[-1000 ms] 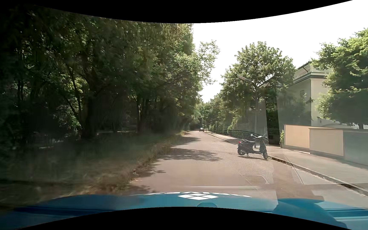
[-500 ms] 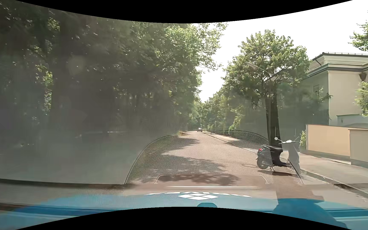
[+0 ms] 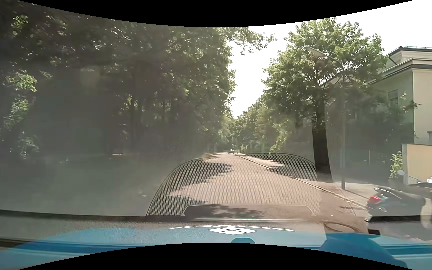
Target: Follow the waypoints while adhering to traffic rules and regulations
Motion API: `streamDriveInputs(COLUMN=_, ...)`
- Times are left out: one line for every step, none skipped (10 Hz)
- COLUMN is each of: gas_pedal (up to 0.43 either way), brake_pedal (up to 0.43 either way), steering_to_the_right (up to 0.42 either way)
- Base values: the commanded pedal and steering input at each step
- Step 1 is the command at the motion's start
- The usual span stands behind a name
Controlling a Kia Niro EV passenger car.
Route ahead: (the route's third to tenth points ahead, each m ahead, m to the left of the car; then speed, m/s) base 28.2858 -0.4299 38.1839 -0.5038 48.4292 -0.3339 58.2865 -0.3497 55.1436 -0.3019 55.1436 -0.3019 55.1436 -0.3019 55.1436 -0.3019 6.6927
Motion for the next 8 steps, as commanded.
streamDriveInputs(gas_pedal=0.098, brake_pedal=0.000, steering_to_the_right=0.020)
streamDriveInputs(gas_pedal=0.098, brake_pedal=0.000, steering_to_the_right=0.020)
streamDriveInputs(gas_pedal=0.098, brake_pedal=0.000, steering_to_the_right=0.020)
streamDriveInputs(gas_pedal=0.098, brake_pedal=0.000, steering_to_the_right=0.020)
streamDriveInputs(gas_pedal=0.098, brake_pedal=0.000, steering_to_the_right=0.019)
streamDriveInputs(gas_pedal=0.098, brake_pedal=0.000, steering_to_the_right=0.019)
streamDriveInputs(gas_pedal=0.110, brake_pedal=0.000, steering_to_the_right=0.016)
streamDriveInputs(gas_pedal=0.110, brake_pedal=0.000, steering_to_the_right=0.017)
